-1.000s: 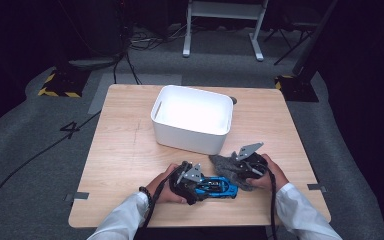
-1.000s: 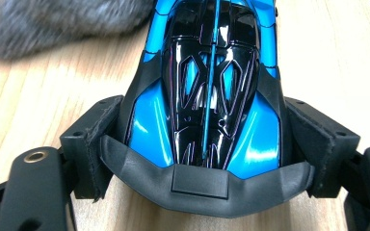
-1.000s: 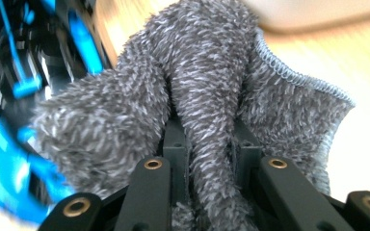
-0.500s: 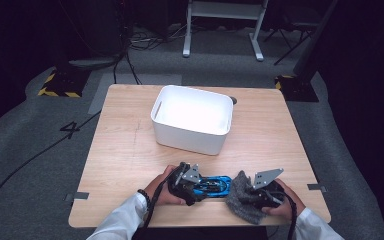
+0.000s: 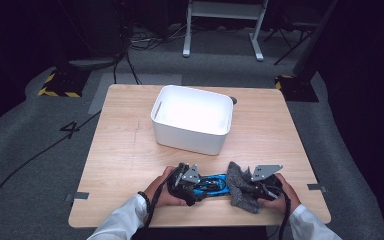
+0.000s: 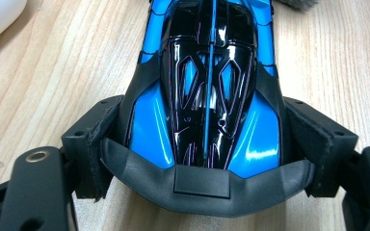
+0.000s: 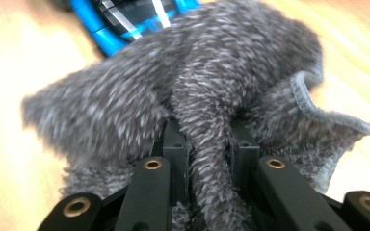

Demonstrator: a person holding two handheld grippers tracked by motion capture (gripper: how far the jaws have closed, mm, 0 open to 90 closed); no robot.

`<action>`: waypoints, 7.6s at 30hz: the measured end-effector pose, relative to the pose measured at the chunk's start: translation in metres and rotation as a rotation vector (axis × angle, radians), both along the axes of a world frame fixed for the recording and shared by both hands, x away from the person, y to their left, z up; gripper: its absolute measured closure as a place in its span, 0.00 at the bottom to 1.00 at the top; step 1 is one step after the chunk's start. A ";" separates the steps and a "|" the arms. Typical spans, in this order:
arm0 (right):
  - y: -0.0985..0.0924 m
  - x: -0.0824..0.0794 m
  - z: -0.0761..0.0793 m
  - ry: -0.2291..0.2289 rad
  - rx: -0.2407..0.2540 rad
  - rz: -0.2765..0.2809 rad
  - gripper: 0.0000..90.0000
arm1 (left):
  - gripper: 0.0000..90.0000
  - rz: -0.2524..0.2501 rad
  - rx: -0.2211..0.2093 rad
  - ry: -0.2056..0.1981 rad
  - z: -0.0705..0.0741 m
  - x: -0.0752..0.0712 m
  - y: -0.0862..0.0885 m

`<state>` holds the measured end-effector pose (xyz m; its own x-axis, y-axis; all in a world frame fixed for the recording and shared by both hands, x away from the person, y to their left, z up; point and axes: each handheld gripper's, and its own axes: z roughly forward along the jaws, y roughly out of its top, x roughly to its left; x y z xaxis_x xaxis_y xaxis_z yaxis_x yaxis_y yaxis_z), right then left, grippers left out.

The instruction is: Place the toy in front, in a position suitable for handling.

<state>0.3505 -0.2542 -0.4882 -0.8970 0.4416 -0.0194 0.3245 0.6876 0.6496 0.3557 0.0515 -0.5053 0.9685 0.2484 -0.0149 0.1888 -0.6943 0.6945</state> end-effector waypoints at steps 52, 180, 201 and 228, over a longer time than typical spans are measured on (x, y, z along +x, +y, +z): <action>-0.013 0.024 -0.003 0.019 0.049 -0.038 0.84 | 0.18 0.035 0.066 0.027 0.007 0.009 0.008; 0.039 0.002 0.050 -0.104 0.366 0.219 0.85 | 0.28 -0.054 -0.260 -0.138 0.086 0.004 -0.013; 0.051 0.018 0.002 -0.002 0.066 0.129 0.85 | 0.28 -0.078 -0.338 -0.162 0.098 -0.004 -0.012; 0.038 -0.004 0.044 -0.041 0.354 0.191 0.84 | 0.28 -0.059 -0.344 -0.161 0.096 0.001 -0.009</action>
